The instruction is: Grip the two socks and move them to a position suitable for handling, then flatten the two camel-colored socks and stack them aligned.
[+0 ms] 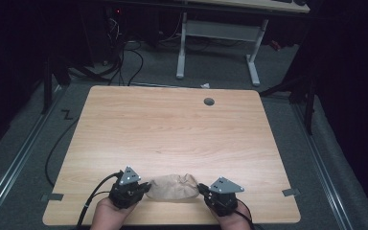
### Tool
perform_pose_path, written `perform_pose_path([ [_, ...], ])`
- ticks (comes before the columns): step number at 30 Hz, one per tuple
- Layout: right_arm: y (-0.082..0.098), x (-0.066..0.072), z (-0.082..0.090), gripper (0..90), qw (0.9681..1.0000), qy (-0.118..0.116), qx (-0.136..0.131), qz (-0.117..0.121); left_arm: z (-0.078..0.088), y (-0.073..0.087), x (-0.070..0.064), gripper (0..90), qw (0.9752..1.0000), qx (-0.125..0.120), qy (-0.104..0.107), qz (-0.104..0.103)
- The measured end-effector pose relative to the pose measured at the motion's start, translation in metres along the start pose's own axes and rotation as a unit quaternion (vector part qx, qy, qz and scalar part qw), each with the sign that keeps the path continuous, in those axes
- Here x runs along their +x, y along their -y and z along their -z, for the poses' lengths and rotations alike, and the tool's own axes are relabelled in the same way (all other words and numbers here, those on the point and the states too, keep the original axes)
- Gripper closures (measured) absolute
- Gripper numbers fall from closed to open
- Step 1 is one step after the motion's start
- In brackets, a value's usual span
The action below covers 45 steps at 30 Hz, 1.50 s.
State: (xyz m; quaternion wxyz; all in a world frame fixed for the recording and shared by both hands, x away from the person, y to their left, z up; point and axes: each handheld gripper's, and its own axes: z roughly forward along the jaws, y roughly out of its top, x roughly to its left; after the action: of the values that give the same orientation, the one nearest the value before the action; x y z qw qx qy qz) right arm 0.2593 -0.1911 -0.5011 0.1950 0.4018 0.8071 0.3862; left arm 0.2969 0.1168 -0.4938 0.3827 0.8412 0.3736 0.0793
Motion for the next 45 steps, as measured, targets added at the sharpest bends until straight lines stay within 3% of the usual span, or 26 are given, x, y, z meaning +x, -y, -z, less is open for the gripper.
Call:
perform_pose_path([
  [7,0.003,0.001,-0.011,86.2,0.9995,0.004,0.033,0.004,-0.012,0.0,0.009,83.4,0.9997,0.02,-0.002,0.012],
  [10,0.005,-0.001,-0.013,81.7,0.9991,0.009,0.041,0.002,-0.016,0.001,0.015,70.0,0.9995,0.018,-0.006,0.024],
  [14,0.004,-0.004,-0.01,75.1,0.9996,0.009,0.025,-0.009,-0.013,0.0,0.022,62.5,0.9994,-0.002,-0.011,0.033],
  [18,0.001,-0.009,-0.007,68.1,0.9997,0.019,0.003,-0.017,-0.004,-0.001,0.029,57.5,0.9989,-0.039,-0.022,0.015],
  [22,-0.008,-0.021,-0.009,62.4,0.9987,0.04,-0.016,-0.026,0.006,-0.003,0.044,53.0,0.9961,-0.073,-0.049,0.008],
  [26,-0.022,-0.042,-0.015,58.2,0.996,0.078,-0.038,-0.023,0.011,-0.001,0.065,50.8,0.9915,-0.081,-0.102,-0.008],
  [28,-0.028,-0.056,-0.02,56.4,0.9938,0.1,-0.042,-0.024,0.011,-0.001,0.076,50.0,0.9885,-0.075,-0.13,-0.017],
  [30,-0.03,-0.072,-0.025,55.2,0.9918,0.114,-0.041,-0.041,0.009,0.0,0.088,49.2,0.9871,-0.064,-0.146,-0.011],
  [33,-0.022,-0.091,-0.03,49.6,0.9882,0.131,-0.04,-0.068,0.005,0.003,0.103,46.0,0.9843,-0.047,-0.17,-0.001],
  [35,-0.013,-0.098,-0.031,47.4,0.9873,0.136,-0.038,-0.074,0.005,0.004,0.109,44.1,0.9821,-0.045,-0.183,0.004],
  [39,-0.002,-0.106,-0.031,46.4,0.9866,0.139,-0.021,-0.082,0.007,0.007,0.115,43.0,0.982,-0.049,-0.181,0.021],
  [42,0.0,-0.11,-0.03,46.4,0.9854,0.14,-0.023,-0.094,0.009,0.01,0.118,43.7,0.9823,-0.05,-0.177,0.035],
  [45,0.001,-0.111,-0.028,46.3,0.9852,0.144,-0.023,-0.09,0.012,0.009,0.116,44.7,0.9835,-0.056,-0.167,0.042],
])
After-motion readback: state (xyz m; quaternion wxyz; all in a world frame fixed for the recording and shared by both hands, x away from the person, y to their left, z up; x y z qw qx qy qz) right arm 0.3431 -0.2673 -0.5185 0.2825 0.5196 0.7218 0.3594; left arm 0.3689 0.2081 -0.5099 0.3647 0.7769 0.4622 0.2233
